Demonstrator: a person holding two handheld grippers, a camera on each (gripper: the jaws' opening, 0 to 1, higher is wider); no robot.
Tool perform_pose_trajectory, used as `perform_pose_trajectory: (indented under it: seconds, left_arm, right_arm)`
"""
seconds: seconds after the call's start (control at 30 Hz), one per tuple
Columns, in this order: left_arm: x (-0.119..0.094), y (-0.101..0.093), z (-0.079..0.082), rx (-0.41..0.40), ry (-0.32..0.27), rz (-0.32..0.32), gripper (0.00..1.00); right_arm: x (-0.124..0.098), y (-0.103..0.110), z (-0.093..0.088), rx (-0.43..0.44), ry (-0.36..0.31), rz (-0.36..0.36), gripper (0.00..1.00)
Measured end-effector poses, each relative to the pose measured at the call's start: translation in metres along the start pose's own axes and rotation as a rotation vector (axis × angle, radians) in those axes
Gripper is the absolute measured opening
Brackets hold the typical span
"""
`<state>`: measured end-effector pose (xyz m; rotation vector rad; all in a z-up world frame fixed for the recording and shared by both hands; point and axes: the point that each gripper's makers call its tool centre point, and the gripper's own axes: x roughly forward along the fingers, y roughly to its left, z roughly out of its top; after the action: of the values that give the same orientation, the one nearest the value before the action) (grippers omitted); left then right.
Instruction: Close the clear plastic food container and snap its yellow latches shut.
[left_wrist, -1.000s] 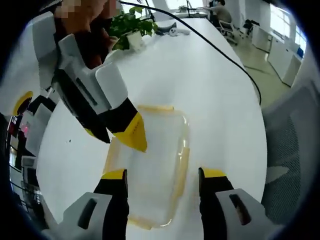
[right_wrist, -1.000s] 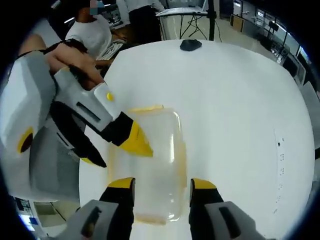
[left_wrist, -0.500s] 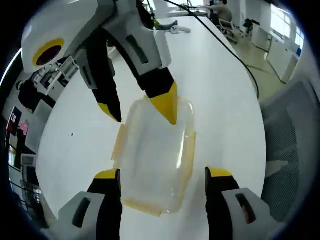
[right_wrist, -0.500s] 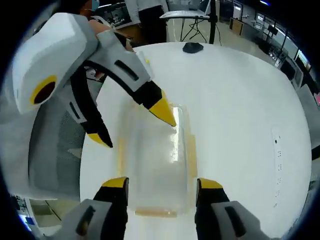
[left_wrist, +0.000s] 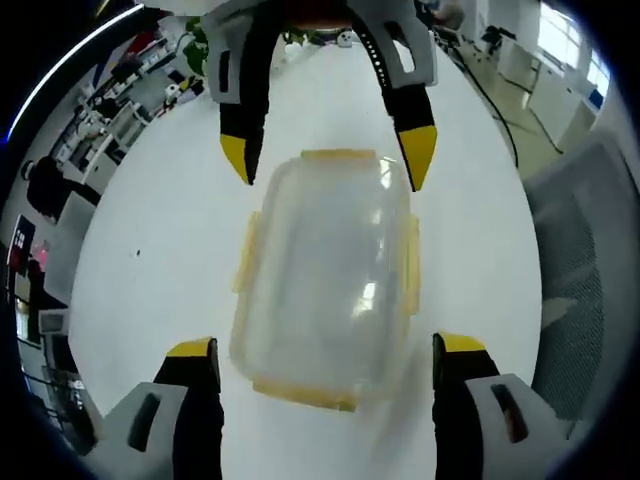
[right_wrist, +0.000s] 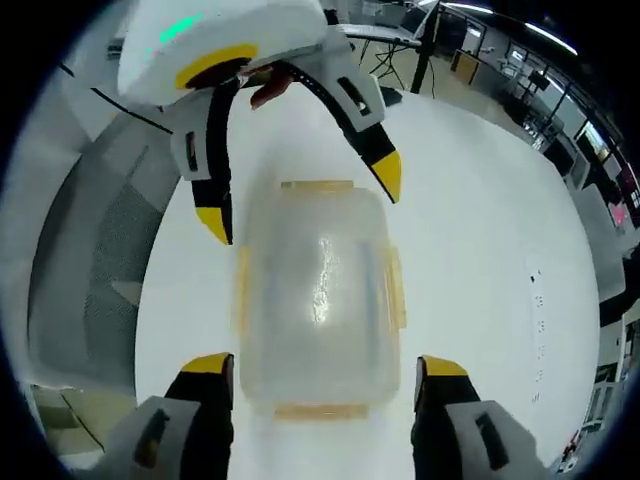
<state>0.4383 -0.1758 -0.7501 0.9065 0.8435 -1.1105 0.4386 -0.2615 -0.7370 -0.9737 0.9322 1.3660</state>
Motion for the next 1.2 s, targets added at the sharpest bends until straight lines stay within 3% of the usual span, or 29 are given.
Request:
perform_pose_trajectory:
  seconds: [0.2,0.5,0.7,1.2]
  left_arm:
    - [0.009,0.004,-0.005,0.026,0.026,-0.006,0.89]
    - [0.025,0.000,-0.013,0.059,0.080,-0.037,0.85]
    - [0.028,-0.001,-0.018,0.096,0.096,-0.019,0.86]
    - [0.019,-0.010,-0.028,0.085,0.076,-0.020,0.86]
  right_arm:
    - [0.008,0.000,-0.008,0.005,0.012,-0.027,0.82]
    - [0.022,0.002,-0.011,-0.022,0.038,-0.041,0.77]
    - [0.022,0.002,-0.011,-0.020,0.047,-0.037,0.76]
    - [0.027,0.016,0.002,0.002,0.043,-0.035,0.75]
